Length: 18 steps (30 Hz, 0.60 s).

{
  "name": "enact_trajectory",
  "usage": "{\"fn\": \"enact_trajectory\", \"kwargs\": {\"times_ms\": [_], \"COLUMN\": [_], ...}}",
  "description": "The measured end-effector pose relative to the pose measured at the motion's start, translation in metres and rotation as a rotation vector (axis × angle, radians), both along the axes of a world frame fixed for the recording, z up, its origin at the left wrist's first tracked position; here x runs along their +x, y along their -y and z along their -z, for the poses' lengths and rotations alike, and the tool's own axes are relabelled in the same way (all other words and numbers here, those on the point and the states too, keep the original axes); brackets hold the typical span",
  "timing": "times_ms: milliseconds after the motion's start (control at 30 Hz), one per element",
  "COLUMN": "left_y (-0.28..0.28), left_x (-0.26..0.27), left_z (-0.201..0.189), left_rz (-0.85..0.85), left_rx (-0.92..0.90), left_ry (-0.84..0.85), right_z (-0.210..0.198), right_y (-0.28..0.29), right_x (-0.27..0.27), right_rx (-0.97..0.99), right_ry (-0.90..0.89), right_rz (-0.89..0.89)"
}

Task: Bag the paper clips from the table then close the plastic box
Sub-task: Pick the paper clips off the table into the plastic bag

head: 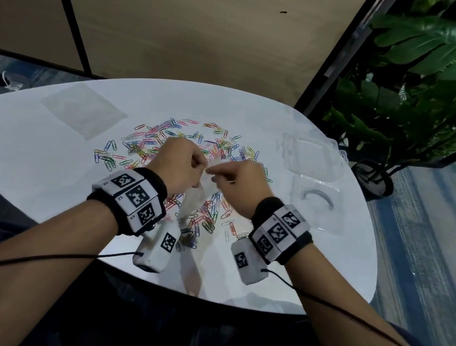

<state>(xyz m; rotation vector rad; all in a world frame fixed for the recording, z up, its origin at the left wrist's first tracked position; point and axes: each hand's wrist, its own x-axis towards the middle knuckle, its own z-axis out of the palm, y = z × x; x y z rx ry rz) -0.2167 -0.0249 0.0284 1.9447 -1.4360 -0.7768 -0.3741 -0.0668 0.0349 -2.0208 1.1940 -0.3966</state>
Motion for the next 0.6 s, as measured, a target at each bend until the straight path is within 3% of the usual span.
{"fn": "enact_trajectory", "kwargs": {"times_ms": [67, 100, 200, 267, 433, 600], "left_y": [-0.001, -0.001, -0.003, -0.007, -0.025, -0.052], "left_x": [0.005, 0.009, 0.018, 0.027, 0.061, 0.098], "left_z": [-0.003, -0.005, -0.01, -0.015, -0.026, -0.024], "left_rz": [-0.022, -0.027, -0.057, -0.076, -0.154, -0.208], "left_rx": [-0.02, -0.035, -0.067, -0.089, -0.115, -0.108], "left_ry": [0.028, 0.043, 0.088, 0.115, 0.105, 0.143], "right_z": [0.001, 0.008, 0.037, 0.06, 0.102, 0.122], "right_y": [0.013, 0.021, 0.031, 0.023, -0.012, -0.032], "right_x": [-0.028, -0.048, -0.111, -0.139, -0.127, -0.068], "right_rx": [0.021, 0.003, 0.05, 0.126, 0.306, 0.245], "right_ry": [0.096, 0.022, -0.639, -0.874, -0.806, -0.732], "right_rz": [0.137, 0.198, 0.254, 0.267, 0.379, 0.294]}}
